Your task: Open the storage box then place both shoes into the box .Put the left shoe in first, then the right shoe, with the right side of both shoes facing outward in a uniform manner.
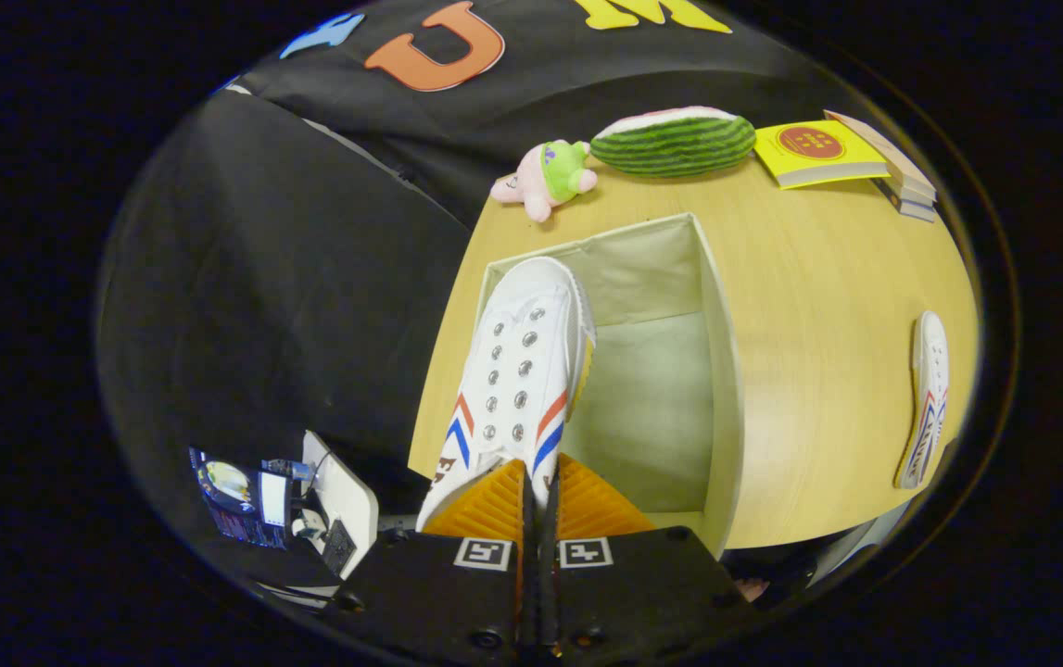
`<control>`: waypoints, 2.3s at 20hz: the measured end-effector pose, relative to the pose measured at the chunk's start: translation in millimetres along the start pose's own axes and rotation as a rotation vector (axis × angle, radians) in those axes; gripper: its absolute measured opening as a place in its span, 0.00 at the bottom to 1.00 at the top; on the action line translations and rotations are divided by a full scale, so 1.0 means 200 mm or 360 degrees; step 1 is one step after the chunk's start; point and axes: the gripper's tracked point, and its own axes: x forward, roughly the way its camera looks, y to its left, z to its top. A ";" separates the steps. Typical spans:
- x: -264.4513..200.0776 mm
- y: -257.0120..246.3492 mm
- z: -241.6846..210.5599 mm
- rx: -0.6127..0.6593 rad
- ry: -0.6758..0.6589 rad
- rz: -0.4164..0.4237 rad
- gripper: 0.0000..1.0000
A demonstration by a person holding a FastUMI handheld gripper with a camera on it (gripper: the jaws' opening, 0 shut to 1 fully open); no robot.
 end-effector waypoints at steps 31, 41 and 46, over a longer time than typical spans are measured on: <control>-0.84 -0.84 0.20 -0.0543 -0.0564 -0.0488 0.83; -0.89 -1.92 -0.08 -0.0232 -0.0239 -0.0838 0.85; -0.76 -2.23 -0.17 -0.0136 -0.0085 -0.0918 0.85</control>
